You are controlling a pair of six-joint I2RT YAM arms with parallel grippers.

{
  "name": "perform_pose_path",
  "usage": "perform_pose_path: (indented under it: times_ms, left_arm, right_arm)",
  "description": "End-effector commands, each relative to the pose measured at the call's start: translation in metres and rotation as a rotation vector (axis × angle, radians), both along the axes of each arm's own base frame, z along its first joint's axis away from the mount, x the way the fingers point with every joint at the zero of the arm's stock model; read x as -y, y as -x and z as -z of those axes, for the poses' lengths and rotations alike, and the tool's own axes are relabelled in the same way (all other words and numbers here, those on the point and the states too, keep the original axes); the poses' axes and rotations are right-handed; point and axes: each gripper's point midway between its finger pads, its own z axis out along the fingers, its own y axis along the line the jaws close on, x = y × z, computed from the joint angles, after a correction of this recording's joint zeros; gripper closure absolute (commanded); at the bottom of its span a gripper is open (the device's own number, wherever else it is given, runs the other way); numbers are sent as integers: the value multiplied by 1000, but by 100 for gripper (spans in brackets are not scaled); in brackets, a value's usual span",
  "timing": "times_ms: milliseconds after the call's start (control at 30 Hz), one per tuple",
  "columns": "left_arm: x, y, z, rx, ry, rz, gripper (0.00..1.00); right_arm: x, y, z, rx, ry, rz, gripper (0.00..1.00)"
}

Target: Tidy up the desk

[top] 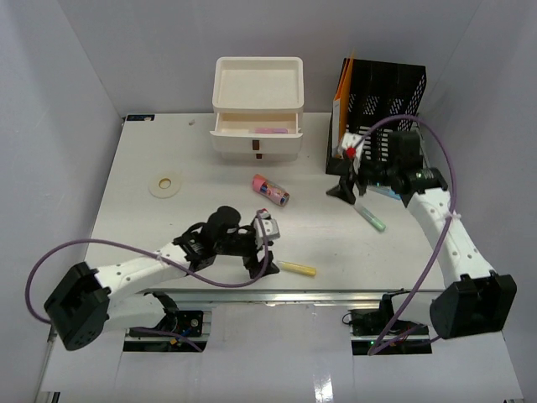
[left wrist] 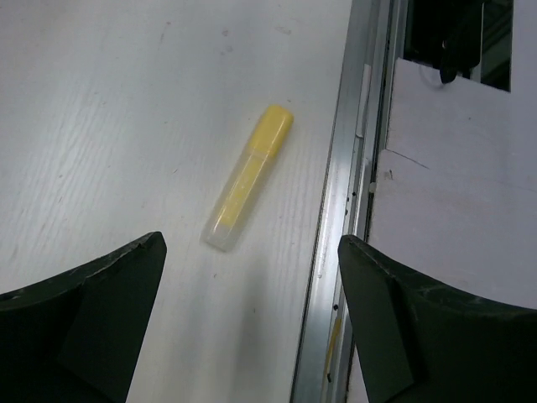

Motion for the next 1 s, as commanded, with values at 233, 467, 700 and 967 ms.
perform_pose_path:
  times_ms: [233, 467, 700, 967]
  left_arm:
    - [65, -17, 28, 319, -151, 310, 2]
    - [91, -12, 57, 286, -208, 376, 7]
    - [95, 1, 86, 220, -275, 399, 16]
    - [92, -5, 105, 188, -338, 354, 56]
  right_arm:
    - [35, 90, 88, -241, -159, -25, 21]
    - [43, 86, 87, -244, -171, 10, 21]
    - [46, 84, 86, -235, -173, 26, 21]
    - [49, 83, 85, -238, -185, 41, 21]
